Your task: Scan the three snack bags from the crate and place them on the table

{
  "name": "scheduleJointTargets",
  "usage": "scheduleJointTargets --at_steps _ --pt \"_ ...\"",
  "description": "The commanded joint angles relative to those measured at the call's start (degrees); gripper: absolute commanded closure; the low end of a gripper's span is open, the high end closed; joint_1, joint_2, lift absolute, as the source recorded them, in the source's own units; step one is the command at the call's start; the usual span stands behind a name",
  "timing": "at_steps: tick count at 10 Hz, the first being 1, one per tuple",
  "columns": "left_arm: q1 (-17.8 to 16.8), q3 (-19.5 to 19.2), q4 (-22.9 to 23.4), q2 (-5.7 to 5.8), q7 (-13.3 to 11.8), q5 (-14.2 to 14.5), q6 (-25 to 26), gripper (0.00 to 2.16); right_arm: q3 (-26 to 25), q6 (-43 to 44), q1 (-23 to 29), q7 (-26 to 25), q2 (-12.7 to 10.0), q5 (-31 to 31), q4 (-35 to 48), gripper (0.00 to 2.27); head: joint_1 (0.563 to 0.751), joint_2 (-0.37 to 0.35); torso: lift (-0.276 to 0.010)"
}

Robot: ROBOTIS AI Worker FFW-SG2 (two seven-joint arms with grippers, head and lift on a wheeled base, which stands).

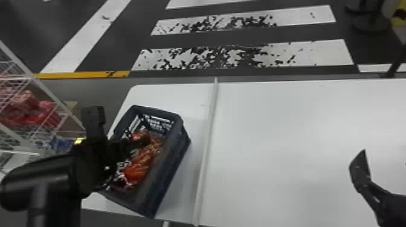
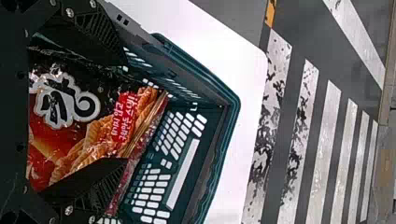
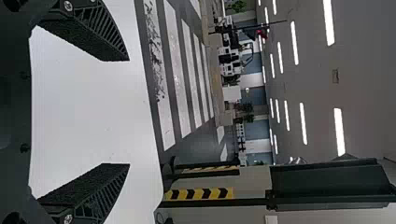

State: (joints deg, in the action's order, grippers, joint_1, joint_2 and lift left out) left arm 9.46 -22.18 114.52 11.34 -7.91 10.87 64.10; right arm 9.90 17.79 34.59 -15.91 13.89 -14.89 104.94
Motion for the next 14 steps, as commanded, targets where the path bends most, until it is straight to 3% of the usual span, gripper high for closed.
scheduleJointTargets --at_steps 1,6,7,8,9,12,14 --pt "0.03 -0.76 -0.44 0.0 0.0 -0.06 0.02 0.15 0.03 0.18 0.13 0.0 0.09 0.04 0.09 0.08 0.695 0.244 -0.062" --pt "0.12 -0.76 -4.22 0.0 -0.79 -0.32 -0.16 0.34 0.29 0.88 0.22 0.0 0.18 0.04 0.09 0.08 0.695 0.27 -0.062" --pt "0.2 -0.68 -5.54 0.0 -1.67 -0.32 -0.16 0.71 0.38 0.88 0.04 -0.09 0.44 0.04 0.09 0.08 0.695 0.271 -0.062" --pt "0.82 -0.85 -6.06 -0.09 -1.49 -0.41 -0.16 1.43 0.64 0.88 -0.4 -0.09 0.7 -0.05 0.09 0.08 0.695 0.266 -0.062" --pt "0.91 -1.29 -5.62 -0.17 -1.41 -0.15 -0.16 1.97 0.73 0.88 -0.49 -0.18 0.79 -0.05 0.09 0.08 0.695 0.268 -0.062" --pt "2.84 -1.82 -0.35 -1.32 -0.18 0.47 -0.69 1.98 0.99 0.88 -0.49 -0.44 0.79 -0.05 0.0 0.08 0.695 0.278 -0.062" --pt "4.69 -1.91 2.99 -2.46 1.32 0.82 -4.03 1.98 0.91 1.76 -0.4 -0.53 0.79 -0.14 0.09 0.08 0.695 0.271 -0.062"
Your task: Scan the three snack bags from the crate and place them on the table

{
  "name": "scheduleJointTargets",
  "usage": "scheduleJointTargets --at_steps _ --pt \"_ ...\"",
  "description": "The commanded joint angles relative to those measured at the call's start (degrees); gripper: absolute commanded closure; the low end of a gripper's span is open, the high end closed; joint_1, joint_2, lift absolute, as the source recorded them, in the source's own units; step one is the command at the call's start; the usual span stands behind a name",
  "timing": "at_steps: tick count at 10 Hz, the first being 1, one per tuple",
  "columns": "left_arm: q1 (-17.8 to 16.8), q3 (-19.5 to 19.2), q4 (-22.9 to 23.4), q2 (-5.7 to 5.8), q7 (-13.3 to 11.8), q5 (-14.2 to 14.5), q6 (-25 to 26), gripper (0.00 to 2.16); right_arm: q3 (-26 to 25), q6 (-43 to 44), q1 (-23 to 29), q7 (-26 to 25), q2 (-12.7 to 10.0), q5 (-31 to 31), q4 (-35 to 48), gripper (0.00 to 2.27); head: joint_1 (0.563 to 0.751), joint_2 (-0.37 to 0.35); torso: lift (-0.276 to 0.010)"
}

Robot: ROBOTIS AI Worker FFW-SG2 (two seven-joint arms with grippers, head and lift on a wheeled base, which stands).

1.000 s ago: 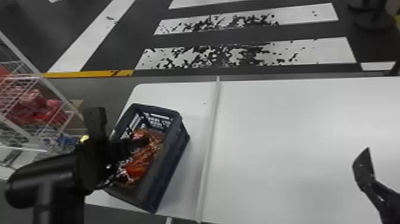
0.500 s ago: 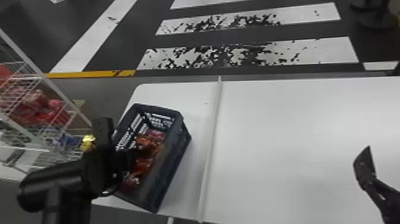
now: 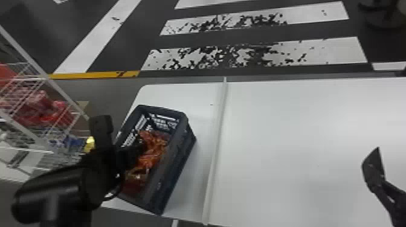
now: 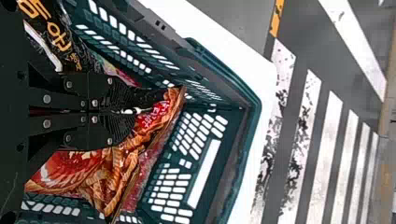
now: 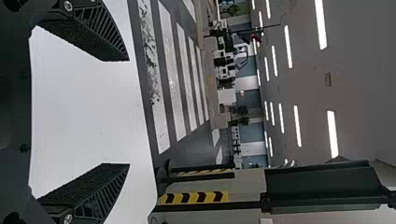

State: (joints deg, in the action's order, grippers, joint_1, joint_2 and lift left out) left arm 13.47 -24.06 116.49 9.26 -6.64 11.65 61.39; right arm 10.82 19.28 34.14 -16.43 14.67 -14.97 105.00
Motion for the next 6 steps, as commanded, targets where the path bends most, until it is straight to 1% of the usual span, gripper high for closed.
scheduleJointTargets --at_steps 1,2,3,4,5,6 --pt "1.21 -0.02 2.52 -0.47 0.4 0.12 -1.49 1.98 -0.01 0.62 0.14 0.0 0.0 -0.15 -0.05 0.08 0.695 0.269 -0.062" --pt "1.92 -0.02 3.75 -0.64 0.4 0.12 -2.37 1.98 -0.01 1.32 0.32 0.0 0.18 -0.33 -0.14 0.08 0.695 0.265 -0.062" --pt "2.62 -0.02 5.24 -1.17 0.75 0.12 -3.77 1.98 -0.18 1.67 0.32 -0.27 0.27 -0.59 -0.14 0.08 0.695 0.262 -0.062" --pt "3.5 -0.02 7.09 -1.35 1.28 0.12 -4.3 1.98 -0.18 1.67 0.4 -0.27 0.36 -0.77 -0.14 0.08 0.695 0.258 -0.062" --pt "4.29 -0.02 9.11 -1.87 1.72 0.12 -6.59 1.98 -0.27 1.85 0.4 -0.27 0.44 -1.03 -0.14 0.08 0.695 0.253 -0.062" --pt "5.08 -0.11 11.48 -1.96 2.34 0.21 -6.94 1.98 -0.18 1.85 0.4 -0.27 0.44 -1.03 -0.14 0.08 0.695 0.249 -0.062"
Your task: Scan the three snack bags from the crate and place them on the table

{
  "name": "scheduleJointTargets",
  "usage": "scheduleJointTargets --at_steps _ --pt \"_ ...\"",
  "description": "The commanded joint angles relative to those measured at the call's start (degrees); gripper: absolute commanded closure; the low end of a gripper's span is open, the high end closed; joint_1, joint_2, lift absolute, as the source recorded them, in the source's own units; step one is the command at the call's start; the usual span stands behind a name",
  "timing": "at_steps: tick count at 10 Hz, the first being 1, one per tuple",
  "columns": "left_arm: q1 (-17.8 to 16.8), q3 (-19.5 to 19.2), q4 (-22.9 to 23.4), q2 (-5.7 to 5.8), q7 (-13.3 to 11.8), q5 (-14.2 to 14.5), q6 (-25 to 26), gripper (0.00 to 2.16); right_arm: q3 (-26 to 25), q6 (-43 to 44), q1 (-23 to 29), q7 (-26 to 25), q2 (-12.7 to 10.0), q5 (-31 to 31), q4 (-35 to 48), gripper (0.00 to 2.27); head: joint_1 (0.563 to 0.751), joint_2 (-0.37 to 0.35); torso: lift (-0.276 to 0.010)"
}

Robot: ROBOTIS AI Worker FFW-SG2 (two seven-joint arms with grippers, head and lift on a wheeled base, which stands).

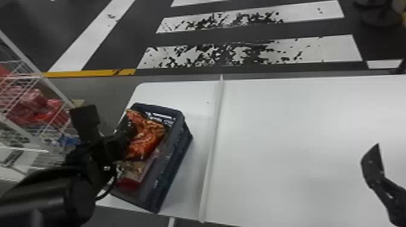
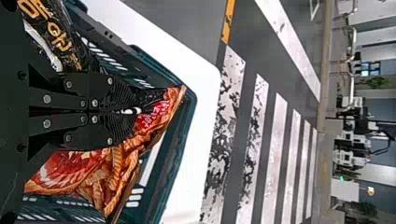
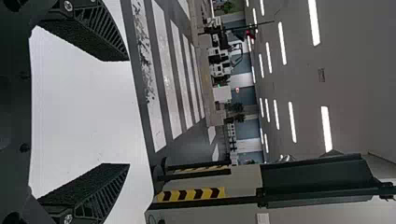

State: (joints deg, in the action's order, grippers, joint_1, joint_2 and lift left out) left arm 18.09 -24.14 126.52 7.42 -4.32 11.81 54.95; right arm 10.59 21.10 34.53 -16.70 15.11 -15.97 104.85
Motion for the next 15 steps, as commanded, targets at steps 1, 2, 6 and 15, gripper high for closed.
scheduleJointTargets --at_steps 1,2,6,15 --pt "1.07 -0.03 4.17 -0.39 0.46 0.15 -0.49 1.98 -0.04 0.03 -0.08 -0.09 0.01 -0.03 -0.08 0.08 0.695 0.247 -0.062" --pt "1.77 -0.12 6.99 -0.83 0.46 0.24 -0.49 1.98 -0.04 0.03 -0.17 -0.09 0.01 -0.11 -0.17 0.08 0.695 0.243 -0.062" --pt "6.34 0.14 19.99 -2.77 0.28 4.28 0.39 1.98 -0.48 -0.32 -1.49 -0.53 0.01 -0.11 -0.26 0.08 0.695 0.202 -0.062" --pt "7.4 21.15 9.89 -6.54 -11.59 6.92 -3.66 1.98 -4.09 -4.01 -3.51 -0.7 0.01 -1.87 0.97 0.08 0.695 -0.146 -0.062"
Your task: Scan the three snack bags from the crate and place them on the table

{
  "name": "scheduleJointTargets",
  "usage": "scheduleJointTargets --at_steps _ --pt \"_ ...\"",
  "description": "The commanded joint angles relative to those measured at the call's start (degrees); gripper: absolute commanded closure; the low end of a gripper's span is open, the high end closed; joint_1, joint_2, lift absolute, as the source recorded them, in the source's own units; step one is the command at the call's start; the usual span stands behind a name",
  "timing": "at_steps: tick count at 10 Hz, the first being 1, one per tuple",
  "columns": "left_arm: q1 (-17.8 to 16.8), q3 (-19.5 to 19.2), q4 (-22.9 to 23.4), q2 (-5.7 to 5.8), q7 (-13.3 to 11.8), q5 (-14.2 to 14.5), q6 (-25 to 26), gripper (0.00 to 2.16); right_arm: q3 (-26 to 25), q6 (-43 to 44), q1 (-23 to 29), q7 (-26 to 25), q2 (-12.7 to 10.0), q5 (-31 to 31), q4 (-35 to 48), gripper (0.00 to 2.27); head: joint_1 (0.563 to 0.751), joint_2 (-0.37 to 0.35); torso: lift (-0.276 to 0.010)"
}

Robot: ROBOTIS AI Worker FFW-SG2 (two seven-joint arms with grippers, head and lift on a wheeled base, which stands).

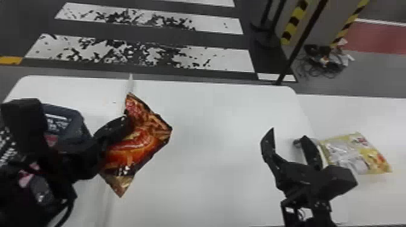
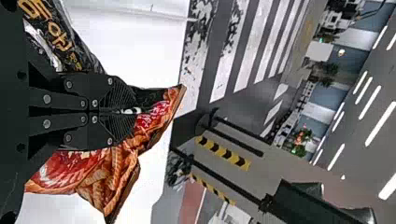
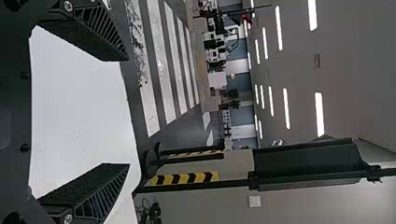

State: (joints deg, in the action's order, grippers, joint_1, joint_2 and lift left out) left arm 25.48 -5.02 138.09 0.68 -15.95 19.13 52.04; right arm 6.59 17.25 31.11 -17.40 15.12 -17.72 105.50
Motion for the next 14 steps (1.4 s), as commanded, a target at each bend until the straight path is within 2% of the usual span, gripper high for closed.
scheduleJointTargets --at_steps 1,2,4,5,6,8,9,11,14 --pt "0.01 5.63 -4.05 0.2 0.13 -2.61 -3.74 1.98 -0.52 -0.17 -0.09 0.08 0.0 -1.08 0.85 0.07 0.695 -0.184 -0.062" --pt "0.01 8.88 -6.78 0.2 0.22 -4.98 -9.72 1.98 -0.78 -0.52 -0.26 0.08 0.0 -1.08 1.29 0.07 0.695 -0.22 -0.062" --pt "-2.1 14.33 -13.55 0.28 0.93 -6.92 -17.1 1.98 -0.87 -2.45 -1.05 0.08 0.18 -1.96 1.91 0.07 0.695 -0.264 -0.062" --pt "-3.86 17.41 -18.82 0.2 1.36 -9.46 -24.13 1.98 -0.87 -2.8 -1.14 0.08 0.18 -2.14 1.99 0.07 0.695 -0.286 -0.062" --pt "-6.67 20.31 -25.06 0.02 2.59 -11.31 -28.35 1.98 -1.05 -3.15 -1.14 0.08 0.18 -2.14 2.26 0.07 0.695 -0.309 -0.062" --pt "-11.86 25.58 -37.19 -0.16 3.39 -12.63 -37.84 1.98 -1.4 -3.86 -1.14 0.08 0.44 -2.75 2.87 0.07 0.695 -0.35 -0.062" --pt "-13.88 28.13 -41.23 -0.33 3.47 -13.07 -39.95 1.98 -1.58 -4.03 -1.14 0.08 0.53 -3.02 3.05 0.07 0.695 -0.35 -0.062" --pt "-16.95 31.91 -46.77 -0.83 3.3 -13.24 -40.48 1.98 -1.75 -4.03 -1.05 0.17 0.53 -3.46 3.4 0.07 0.695 -0.35 -0.062" --pt "-20.03 34.19 -54.85 -0.83 -0.22 -12.54 -43.64 1.98 -1.84 -4.03 -1.05 0.17 0.7 -3.72 3.49 0.07 0.695 -0.35 -0.062"
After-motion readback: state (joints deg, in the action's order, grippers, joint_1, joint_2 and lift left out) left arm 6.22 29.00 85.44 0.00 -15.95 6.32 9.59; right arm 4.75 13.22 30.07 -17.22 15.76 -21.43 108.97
